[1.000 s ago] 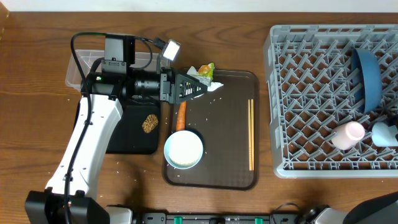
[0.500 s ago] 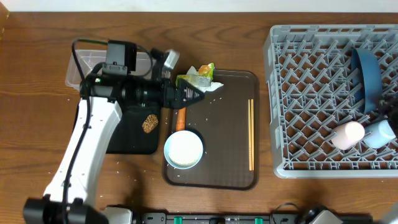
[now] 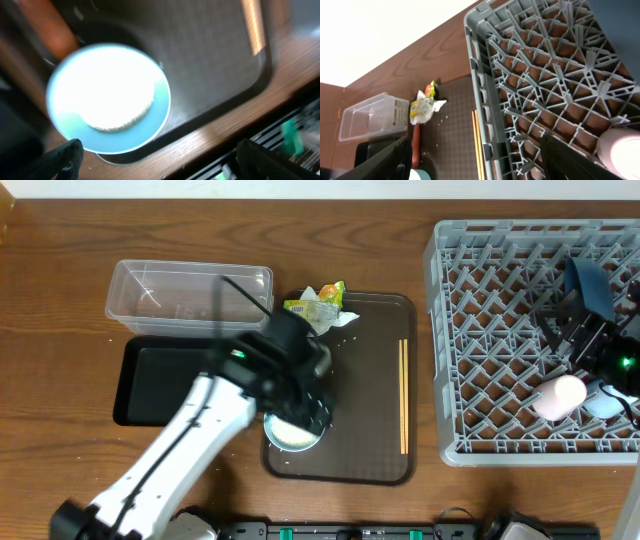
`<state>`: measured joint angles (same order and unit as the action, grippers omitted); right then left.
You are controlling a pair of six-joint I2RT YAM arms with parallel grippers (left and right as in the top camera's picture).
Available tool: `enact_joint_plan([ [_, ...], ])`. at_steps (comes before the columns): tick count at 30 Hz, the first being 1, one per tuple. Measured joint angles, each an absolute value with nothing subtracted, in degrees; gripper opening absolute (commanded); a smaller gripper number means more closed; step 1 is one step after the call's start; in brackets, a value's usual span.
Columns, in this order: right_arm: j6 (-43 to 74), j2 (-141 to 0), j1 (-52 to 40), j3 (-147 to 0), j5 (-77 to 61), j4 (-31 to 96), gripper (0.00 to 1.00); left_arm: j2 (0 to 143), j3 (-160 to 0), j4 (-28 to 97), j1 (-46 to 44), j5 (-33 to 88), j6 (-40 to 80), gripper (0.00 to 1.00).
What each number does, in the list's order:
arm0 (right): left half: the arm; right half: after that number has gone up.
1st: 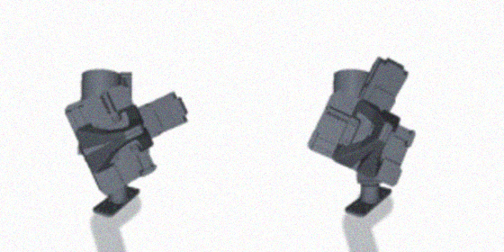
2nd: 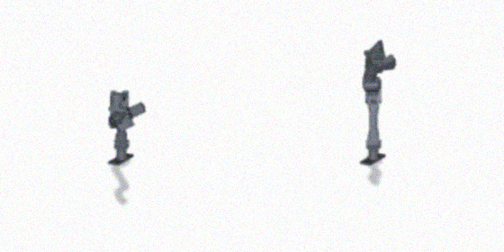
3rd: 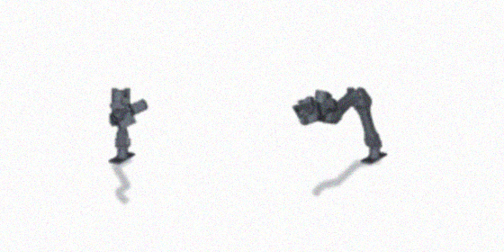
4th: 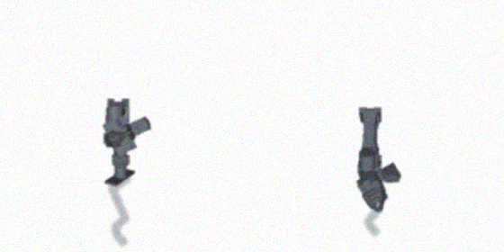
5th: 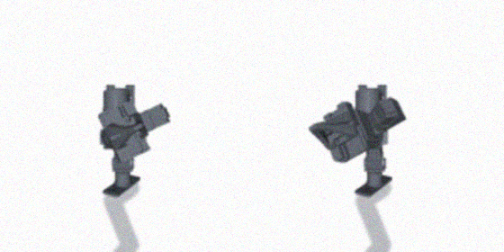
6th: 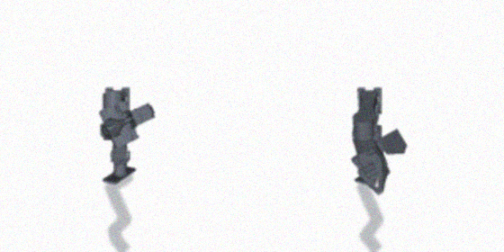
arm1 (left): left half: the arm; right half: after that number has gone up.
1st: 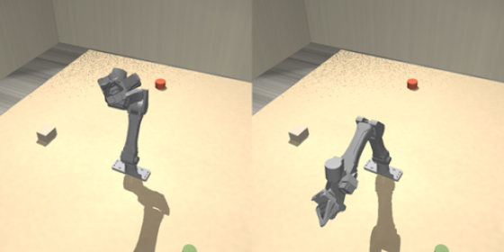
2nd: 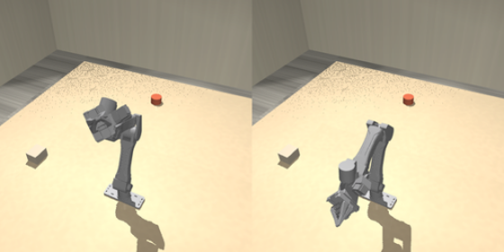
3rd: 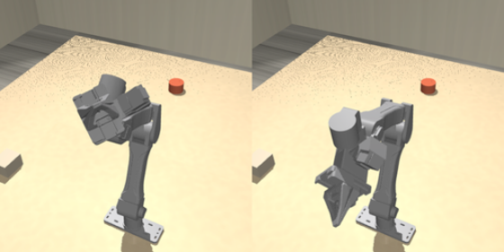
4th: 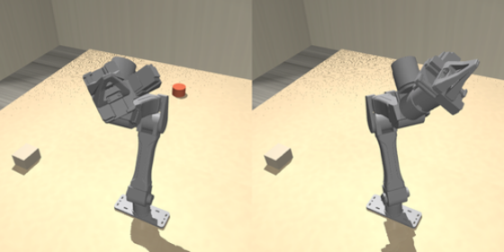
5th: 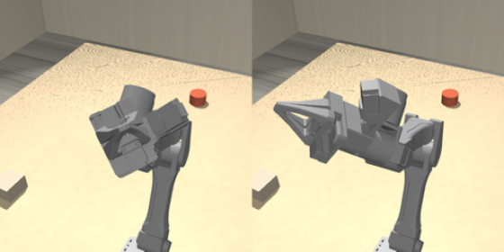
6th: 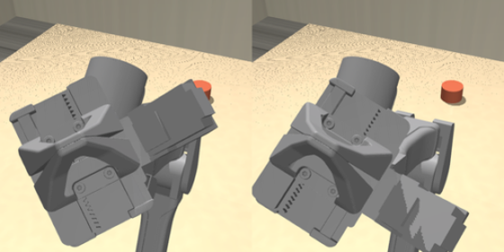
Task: Sort waste into correct bins and load items into the dishwasher rack
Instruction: 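Reach the left gripper to the white rice bowl and grasp its rim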
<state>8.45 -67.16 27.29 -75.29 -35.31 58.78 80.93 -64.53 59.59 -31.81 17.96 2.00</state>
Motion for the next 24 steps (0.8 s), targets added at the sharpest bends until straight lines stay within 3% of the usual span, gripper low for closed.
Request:
enact_joint_plan([
  [1,8.45,-67.44,27.18,-75.26,-35.05,58.65,0.74,81.58,-63.13,58.89,-33.21,17.43,2.7,0.73],
  [4,8.45,-68.1,27.18,-75.26,-34.61,58.43,0.74,83.7,-59.68,56.55,-36.84,16.25,3.36,0.56],
  [13,8.78,-70.3,27.18,-75.26,-34.04,57.95,0.72,89.78,-58.41,51.13,-46.04,14.46,4.51,0.49],
  [21,8.97,-70.65,27.18,-75.26,-34.02,57.95,0.69,95.72,-58.41,49.82,-47.27,9.98,4.62,0.4],
  [24,8.97,-70.65,27.18,-75.26,-34.02,57.67,0.68,96.12,-58.41,49.45,-47.27,9.41,4.93,0.21],
])
